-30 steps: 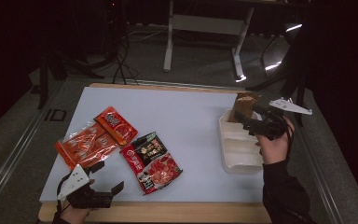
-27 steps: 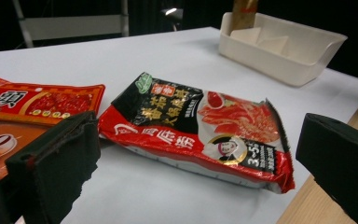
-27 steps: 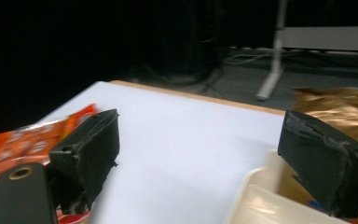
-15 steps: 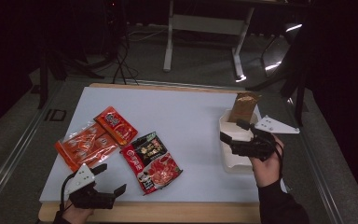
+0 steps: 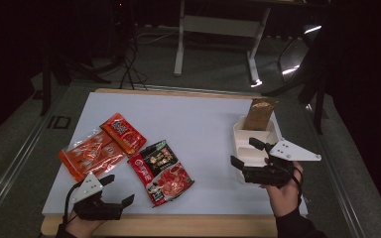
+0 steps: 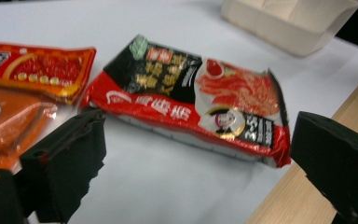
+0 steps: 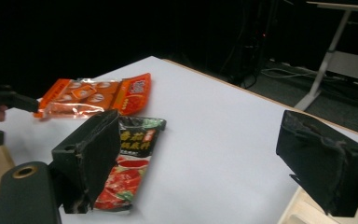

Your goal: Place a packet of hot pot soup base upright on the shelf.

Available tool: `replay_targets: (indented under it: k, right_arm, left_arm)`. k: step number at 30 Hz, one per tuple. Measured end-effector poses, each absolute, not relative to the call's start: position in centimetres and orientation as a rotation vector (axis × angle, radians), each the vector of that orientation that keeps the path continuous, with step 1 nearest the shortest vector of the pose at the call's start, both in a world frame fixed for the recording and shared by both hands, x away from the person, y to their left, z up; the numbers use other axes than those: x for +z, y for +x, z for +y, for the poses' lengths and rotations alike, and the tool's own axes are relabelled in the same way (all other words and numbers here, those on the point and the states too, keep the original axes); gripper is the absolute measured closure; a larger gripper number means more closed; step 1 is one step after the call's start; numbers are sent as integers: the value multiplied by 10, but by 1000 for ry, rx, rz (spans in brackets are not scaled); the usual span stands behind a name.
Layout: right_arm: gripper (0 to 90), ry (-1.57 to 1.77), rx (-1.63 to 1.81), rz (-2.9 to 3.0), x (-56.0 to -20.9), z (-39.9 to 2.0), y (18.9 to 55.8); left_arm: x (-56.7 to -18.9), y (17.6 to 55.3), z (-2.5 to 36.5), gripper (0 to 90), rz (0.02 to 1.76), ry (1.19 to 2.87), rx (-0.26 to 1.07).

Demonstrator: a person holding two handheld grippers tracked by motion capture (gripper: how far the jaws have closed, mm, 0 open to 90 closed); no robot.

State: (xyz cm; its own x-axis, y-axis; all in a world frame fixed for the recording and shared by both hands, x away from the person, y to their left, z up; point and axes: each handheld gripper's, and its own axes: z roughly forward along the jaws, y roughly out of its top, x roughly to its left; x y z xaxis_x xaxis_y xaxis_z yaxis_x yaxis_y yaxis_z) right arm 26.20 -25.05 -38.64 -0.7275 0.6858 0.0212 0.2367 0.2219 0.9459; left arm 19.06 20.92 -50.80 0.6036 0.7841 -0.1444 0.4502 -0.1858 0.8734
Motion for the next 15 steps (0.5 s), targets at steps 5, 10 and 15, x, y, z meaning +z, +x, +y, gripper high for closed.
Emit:
replay_targets:
  k: [5,10,15]
  right_arm:
    - [137,851,1539,2111,-387,-250,256]
    - [138,836,1558,2110,-386,-249,253]
    - [139,828,1557,2113,-386,-249,252]
  left_arm:
    - [-504,191,206,161,1008,1868,408]
    - [-501,193,204,375,1056,1914,415]
    - [-504,201,201,451,1106,1966,445]
